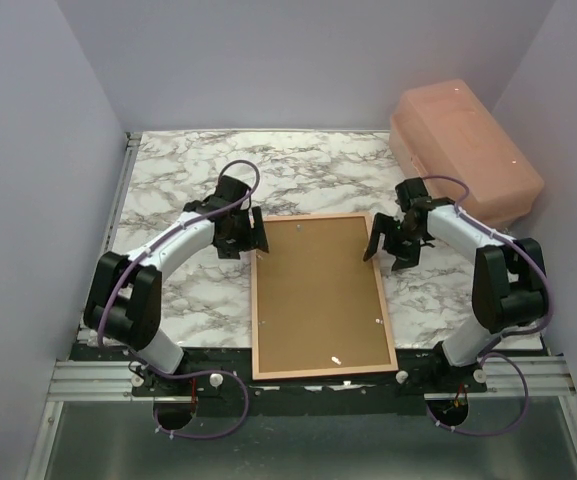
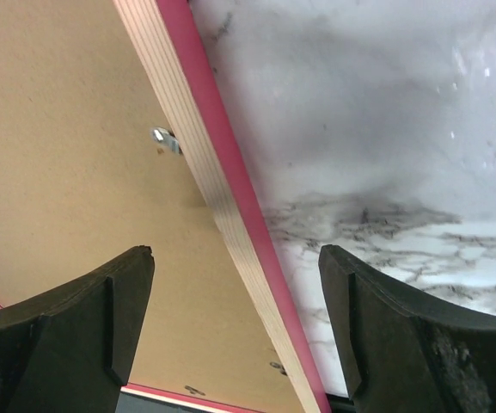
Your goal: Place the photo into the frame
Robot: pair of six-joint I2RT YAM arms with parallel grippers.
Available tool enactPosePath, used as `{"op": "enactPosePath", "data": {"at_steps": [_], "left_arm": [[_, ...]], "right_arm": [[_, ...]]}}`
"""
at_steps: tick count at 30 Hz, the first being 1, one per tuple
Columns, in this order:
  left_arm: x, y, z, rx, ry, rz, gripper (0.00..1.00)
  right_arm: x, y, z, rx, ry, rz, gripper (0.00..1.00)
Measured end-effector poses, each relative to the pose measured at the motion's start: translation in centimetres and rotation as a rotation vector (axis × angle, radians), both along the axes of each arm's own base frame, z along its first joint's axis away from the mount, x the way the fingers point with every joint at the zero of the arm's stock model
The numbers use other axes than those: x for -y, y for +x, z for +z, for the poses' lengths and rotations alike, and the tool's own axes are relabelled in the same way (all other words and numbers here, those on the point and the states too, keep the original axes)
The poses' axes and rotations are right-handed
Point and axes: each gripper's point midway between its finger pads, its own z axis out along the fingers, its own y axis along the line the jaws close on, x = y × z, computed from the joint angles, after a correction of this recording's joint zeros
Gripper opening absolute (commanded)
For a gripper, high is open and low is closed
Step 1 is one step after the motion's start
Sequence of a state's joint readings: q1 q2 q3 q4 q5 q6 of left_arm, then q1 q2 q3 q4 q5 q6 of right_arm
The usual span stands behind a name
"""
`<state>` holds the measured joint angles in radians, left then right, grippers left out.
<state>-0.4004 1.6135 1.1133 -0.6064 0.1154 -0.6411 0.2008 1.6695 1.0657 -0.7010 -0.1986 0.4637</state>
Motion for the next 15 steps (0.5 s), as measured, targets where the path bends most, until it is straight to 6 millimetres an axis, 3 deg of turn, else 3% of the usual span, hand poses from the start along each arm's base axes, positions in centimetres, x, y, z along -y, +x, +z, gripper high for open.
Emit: {"op": "enactPosePath", "data": {"at_steps": [3, 11, 15], "left_arm": [[-0.1, -2.1, -0.2, -0.011, -0.028, -0.009, 0.78], [0.6, -10.1, -4.5, -0.182, -0.080, -0.058, 0.78], [2.7, -11.3, -4.1, -0.182, -0.157, -0.097, 0.78]], "right_arm": [[0.2, -1.3, 0.1, -0.005, 0.003, -0.008, 0.87], [-0.2, -5.6, -1.7, -0.106, 0.048, -0.014, 0.88], [-1.6, -6.0, -1.7, -0.130, 0.082, 0.007, 0.88]]}}
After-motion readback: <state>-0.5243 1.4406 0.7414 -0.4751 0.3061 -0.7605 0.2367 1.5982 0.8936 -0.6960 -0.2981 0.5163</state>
